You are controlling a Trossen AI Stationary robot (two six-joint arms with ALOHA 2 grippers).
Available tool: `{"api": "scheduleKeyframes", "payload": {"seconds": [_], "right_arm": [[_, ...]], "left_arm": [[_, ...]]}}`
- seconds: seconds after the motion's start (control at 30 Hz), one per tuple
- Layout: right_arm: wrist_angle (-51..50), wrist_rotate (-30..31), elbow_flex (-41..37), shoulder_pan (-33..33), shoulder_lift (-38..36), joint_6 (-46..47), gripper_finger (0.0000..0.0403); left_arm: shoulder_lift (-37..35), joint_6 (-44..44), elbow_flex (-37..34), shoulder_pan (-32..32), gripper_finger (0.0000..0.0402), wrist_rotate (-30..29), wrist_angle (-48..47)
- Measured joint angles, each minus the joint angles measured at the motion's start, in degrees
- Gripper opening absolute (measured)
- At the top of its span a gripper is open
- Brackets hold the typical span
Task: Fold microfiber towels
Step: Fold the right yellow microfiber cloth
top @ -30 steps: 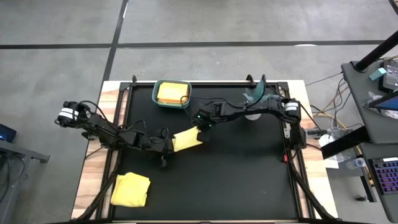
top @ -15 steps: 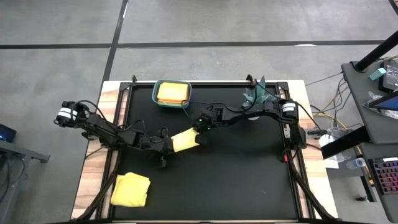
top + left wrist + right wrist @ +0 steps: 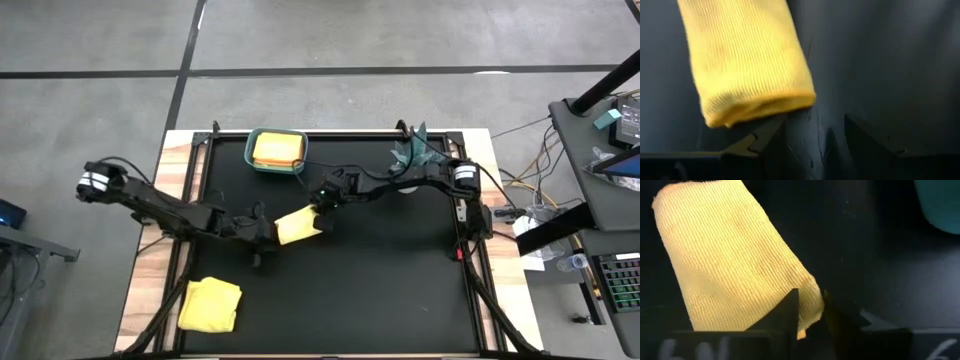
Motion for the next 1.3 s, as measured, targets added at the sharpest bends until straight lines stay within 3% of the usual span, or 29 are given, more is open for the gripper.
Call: {"api": "scheduleKeyframes", "payload": {"seconds": [0.13,0.33,0.5,0.67,0.87,1.17,1.3], "right_arm": [[-3.3,0.0,0.8,-0.8,-1.7,-0.8,0.0108],[-4.4,-0.1,1.2,-0.9,-4.5,-1.0,0.0109],[-4.5,-0.1,1.2,-0.4,-4.8,-0.9,0.0098],[-4.2,-0.1,1.0,-0.2,-4.4,-0.9,0.0091],[-4.2,-0.2,0.8,-0.1,-4.3,-0.1,0.0093],[-4.6,-0.2,0.4,0.1,-4.3,0.0,0.0089],[-5.0,-4.2,0.3,0.9,-4.3,-1.9,0.0084]], "left_arm": [[-4.2,4.9,0.0,0.0,0.0184,-5.1,-1.3],[-5.4,12.1,0.0,1.1,0.0184,-18.3,-6.0],[-2.7,13.3,-0.4,2.2,0.0184,-18.5,-6.7],[2.6,13.9,-0.4,3.3,0.0183,-18.9,-1.5],[8.5,14.9,-0.1,4.1,0.0151,-19.6,3.8],[8.1,14.9,0.4,4.1,0.0103,-18.0,4.0],[7.4,14.9,0.4,4.1,0.0091,-18.0,4.0]]}}
